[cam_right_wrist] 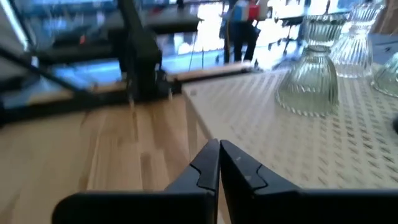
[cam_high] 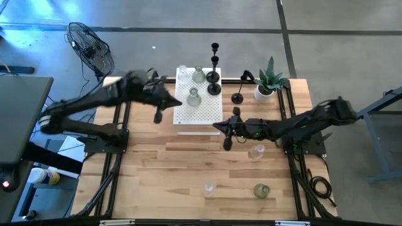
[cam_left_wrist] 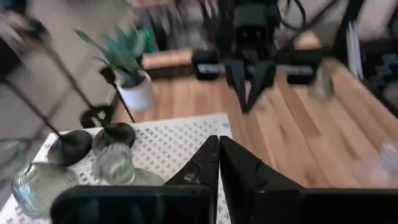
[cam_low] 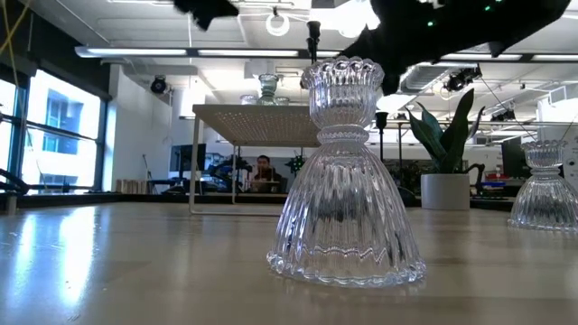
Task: Pick & Place candle stick holders
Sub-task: Put the top green glass candle holder on the shelf aligned with the other green glass candle holder
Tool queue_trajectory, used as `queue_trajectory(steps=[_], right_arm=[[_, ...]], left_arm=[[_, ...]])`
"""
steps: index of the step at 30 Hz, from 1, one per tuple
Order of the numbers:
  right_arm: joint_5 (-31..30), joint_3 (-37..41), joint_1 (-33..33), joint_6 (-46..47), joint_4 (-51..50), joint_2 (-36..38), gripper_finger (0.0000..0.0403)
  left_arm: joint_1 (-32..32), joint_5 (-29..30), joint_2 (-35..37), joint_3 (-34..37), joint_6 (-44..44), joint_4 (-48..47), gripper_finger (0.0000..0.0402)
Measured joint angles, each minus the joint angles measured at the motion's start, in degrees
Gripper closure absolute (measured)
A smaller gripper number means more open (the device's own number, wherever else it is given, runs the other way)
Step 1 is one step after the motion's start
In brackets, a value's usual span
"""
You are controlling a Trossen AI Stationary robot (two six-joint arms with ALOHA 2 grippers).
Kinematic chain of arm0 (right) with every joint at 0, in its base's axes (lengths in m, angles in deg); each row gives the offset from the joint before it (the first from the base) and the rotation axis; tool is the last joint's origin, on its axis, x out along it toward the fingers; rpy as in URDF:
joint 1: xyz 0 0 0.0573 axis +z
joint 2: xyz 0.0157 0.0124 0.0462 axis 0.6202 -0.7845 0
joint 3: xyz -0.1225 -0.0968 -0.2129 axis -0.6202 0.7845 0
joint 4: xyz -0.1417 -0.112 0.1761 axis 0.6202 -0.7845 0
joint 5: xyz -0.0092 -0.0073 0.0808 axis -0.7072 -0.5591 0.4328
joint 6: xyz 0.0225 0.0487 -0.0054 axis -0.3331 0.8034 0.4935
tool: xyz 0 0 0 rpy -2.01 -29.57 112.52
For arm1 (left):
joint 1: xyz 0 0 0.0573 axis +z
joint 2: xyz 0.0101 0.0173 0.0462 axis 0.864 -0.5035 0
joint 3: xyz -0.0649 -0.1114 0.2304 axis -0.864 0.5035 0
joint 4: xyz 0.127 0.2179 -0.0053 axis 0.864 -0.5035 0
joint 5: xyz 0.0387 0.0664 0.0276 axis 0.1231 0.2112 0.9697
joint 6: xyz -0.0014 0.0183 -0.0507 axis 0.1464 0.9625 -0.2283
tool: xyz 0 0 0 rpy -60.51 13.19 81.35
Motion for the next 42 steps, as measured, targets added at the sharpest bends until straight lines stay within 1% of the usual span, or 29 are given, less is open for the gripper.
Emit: queue_trajectory(steps=[2,5,7,9,11,14,18,20,22,26,30,33,37,42], right_arm=[[-1.29,-1.13,-0.18,0.52,5.23,-3.62,0.0387],[-3.43,-5.61,-0.75,-1.50,6.44,-8.11,0.0357],[-4.28,-9.97,-1.52,-1.90,4.95,-10.71,0.0327],[-5.73,-14.49,-2.46,-1.49,2.46,-13.08,0.0291],[-8.61,-18.55,-3.51,0.31,-0.77,-15.13,0.0253],[-11.90,-23.21,-5.11,2.17,-5.25,-17.65,0.0195],[-12.33,-27.32,-7.39,4.25,-7.79,-20.02,0.0126],[-12.34,-28.69,-8.48,5.03,-9.25,-20.77,0.0102],[-12.06,-29.42,-9.36,5.21,-9.74,-21.51,0.0086],[-11.26,-30.22,-11.07,5.77,-9.64,-23.13,0.0079],[-11.11,-30.37,-12.47,5.94,-9.53,-23.46,0.0093],[-10.92,-30.37,-12.76,3.74,-7.69,-23.44,0.0113],[-8.10,-30.42,-12.92,2.24,-5.39,-23.42,0.0149],[-8.30,-30.40,-13.33,1.52,-4.95,-23.42,0.0197]], left_arm=[[0.07,0.17,6.43,12.24,-3.12,13.05,0.0385],[0.05,0.31,14.27,27.57,-6.05,29.98,0.0382],[0.03,1.13,18.14,34.80,-7.26,38.44,0.0381],[0.05,2.42,21.35,39.88,-8.12,43.44,0.0381],[0.05,4.24,23.94,42.92,-8.19,44.70,0.0381],[0.05,5.70,27.03,44.51,-8.37,43.54,0.0381],[0.05,5.75,28.76,44.54,-8.42,41.00,0.0381],[0.05,5.43,28.80,44.55,-8.42,41.21,0.0381],[0.05,5.35,28.77,44.55,-8.42,41.12,0.0381],[0.04,5.28,28.75,44.55,-8.39,41.33,0.0381],[0.05,5.29,28.75,44.55,-8.39,41.55,0.0381],[0.05,5.27,28.73,44.55,-8.39,41.59,0.0381],[0.04,5.58,28.73,44.55,-8.39,41.59,0.0381],[0.05,5.70,28.73,44.55,-8.39,41.51,0.0381]])
